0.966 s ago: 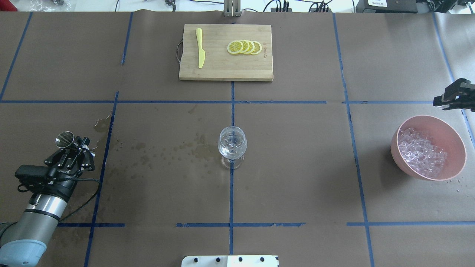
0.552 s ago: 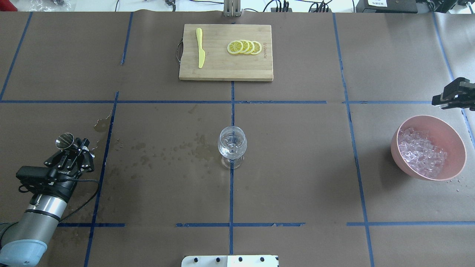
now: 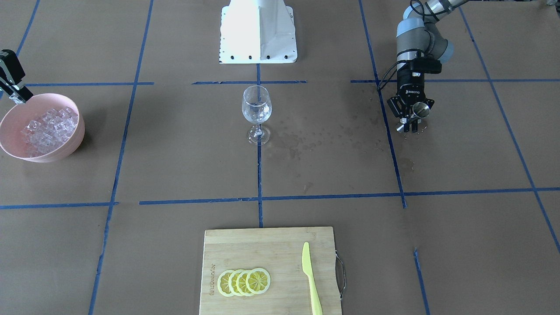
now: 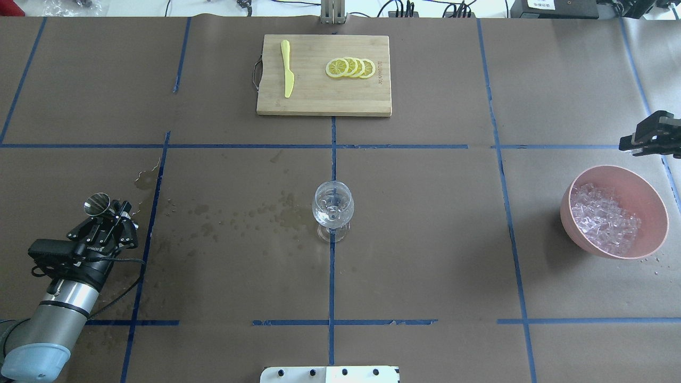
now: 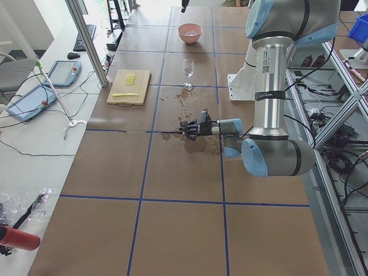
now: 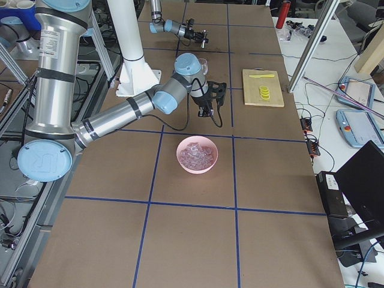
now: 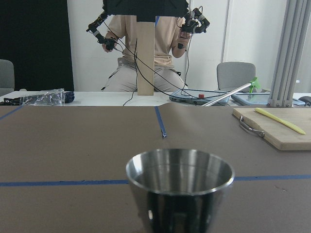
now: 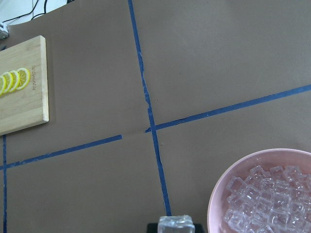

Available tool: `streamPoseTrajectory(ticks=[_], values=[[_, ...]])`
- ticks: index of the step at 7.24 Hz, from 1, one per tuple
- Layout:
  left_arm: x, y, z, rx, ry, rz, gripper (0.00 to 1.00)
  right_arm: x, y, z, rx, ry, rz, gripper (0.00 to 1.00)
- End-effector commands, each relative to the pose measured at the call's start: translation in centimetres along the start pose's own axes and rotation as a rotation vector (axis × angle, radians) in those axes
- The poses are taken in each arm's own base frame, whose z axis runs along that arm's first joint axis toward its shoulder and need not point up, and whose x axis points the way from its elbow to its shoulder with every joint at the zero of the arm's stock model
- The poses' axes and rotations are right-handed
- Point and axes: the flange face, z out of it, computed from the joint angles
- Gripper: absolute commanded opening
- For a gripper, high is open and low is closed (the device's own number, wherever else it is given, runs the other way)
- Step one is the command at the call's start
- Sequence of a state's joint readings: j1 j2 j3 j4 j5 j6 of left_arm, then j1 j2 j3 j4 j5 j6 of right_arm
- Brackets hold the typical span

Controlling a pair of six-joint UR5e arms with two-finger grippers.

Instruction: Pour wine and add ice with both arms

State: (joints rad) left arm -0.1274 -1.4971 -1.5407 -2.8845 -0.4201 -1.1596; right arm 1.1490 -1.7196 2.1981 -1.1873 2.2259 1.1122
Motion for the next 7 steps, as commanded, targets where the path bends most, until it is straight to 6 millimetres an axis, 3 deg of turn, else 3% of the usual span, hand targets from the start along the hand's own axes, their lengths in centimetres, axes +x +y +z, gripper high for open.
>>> streamPoseTrajectory(ticks=[1, 2, 5, 6, 7], values=[[0.1, 0.0, 0.0, -0.002, 0.001, 0.000, 0.26, 0.0, 0.0, 0.0, -0.001, -0.001, 0.000, 0.00], [0.1, 0.1, 0.0, -0.007, 0.003, 0.000, 0.36, -0.1, 0.0, -0.1, 0.000, -0.003, -0.002, 0.00], [0.1, 0.1, 0.0, -0.011, 0.005, 0.001, 0.43, -0.6, 0.0, -0.2, -0.008, -0.018, -0.008, 0.00], [0.1, 0.1, 0.0, -0.013, 0.006, 0.001, 0.50, -0.9, -0.1, -0.2, -0.006, -0.023, -0.013, 0.00], [0.1, 0.4, 0.0, -0.037, 0.015, 0.004, 0.90, -1.4, -0.1, -0.3, -0.014, -0.036, -0.019, 0.00]])
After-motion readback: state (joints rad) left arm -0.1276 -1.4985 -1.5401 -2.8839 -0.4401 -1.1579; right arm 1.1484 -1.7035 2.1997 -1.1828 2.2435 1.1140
